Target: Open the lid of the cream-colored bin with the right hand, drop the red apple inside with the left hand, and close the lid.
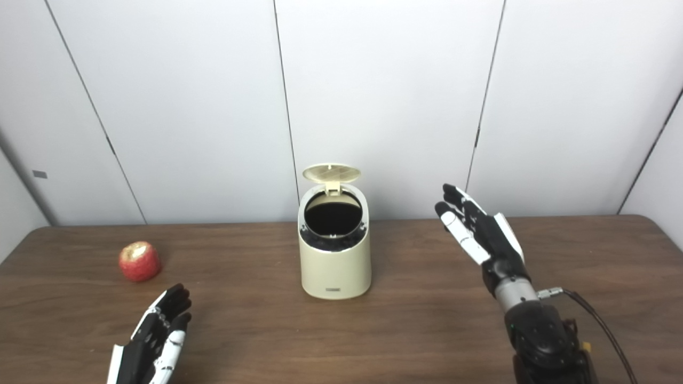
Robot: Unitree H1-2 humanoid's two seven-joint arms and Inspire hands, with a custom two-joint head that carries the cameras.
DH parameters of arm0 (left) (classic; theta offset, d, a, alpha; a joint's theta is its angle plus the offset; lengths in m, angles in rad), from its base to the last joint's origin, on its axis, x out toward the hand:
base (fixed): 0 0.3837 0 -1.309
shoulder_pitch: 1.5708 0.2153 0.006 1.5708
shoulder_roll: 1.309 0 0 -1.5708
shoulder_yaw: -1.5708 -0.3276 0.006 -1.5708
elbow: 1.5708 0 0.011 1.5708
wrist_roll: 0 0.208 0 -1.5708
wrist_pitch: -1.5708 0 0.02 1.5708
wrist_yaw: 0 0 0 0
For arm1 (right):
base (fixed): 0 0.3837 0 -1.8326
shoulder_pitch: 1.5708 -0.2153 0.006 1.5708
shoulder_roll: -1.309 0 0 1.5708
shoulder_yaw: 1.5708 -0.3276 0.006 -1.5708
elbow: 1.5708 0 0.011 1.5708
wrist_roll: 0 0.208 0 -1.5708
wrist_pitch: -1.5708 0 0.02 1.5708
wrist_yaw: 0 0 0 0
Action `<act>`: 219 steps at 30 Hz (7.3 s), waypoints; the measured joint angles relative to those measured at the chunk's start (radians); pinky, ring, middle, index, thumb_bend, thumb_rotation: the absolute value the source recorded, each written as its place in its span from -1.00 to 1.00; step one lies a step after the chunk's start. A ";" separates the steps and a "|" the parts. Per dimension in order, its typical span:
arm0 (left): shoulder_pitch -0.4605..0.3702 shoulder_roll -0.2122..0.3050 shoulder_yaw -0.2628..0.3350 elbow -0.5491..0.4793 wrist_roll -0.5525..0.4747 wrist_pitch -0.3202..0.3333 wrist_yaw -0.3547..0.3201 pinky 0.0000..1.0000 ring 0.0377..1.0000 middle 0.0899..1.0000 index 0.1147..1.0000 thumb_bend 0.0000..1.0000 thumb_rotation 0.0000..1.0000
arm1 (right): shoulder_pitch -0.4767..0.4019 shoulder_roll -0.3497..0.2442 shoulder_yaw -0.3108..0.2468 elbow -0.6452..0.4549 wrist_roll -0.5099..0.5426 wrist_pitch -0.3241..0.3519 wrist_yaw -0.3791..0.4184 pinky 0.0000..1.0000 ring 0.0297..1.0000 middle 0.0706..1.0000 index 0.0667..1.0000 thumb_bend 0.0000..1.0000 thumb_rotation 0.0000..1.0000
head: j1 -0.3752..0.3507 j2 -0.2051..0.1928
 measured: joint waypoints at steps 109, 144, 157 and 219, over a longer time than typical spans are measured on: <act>-0.675 0.601 -0.303 0.456 0.482 0.681 -0.234 0.55 0.78 0.80 0.70 0.96 -0.74 | 0.246 0.054 0.025 -0.274 -0.012 0.008 -0.006 0.78 0.88 0.84 0.92 -0.29 1.00 | 0.454 0.009; -0.656 0.485 -0.133 0.454 0.524 0.583 0.050 -0.10 -0.14 -0.10 -0.18 -0.04 -1.00 | 0.252 0.053 0.016 -0.260 0.021 0.004 -0.005 0.82 0.90 0.84 0.94 -0.32 1.00 | 0.403 0.011; -0.559 0.430 -0.050 0.279 0.475 0.516 0.123 -0.25 -0.14 -0.11 -0.19 -0.04 -1.00 | 0.260 0.053 0.013 -0.167 0.044 -0.084 -0.005 0.88 0.93 0.88 0.95 -0.31 1.00 | 0.305 0.009; -0.582 0.148 -0.277 0.068 0.566 0.396 0.076 -0.25 -0.18 0.01 -0.14 -0.05 -1.00 | 0.249 0.162 0.072 -0.041 -0.100 -0.228 -0.115 0.73 0.83 0.77 0.81 0.19 1.00 | -0.077 0.025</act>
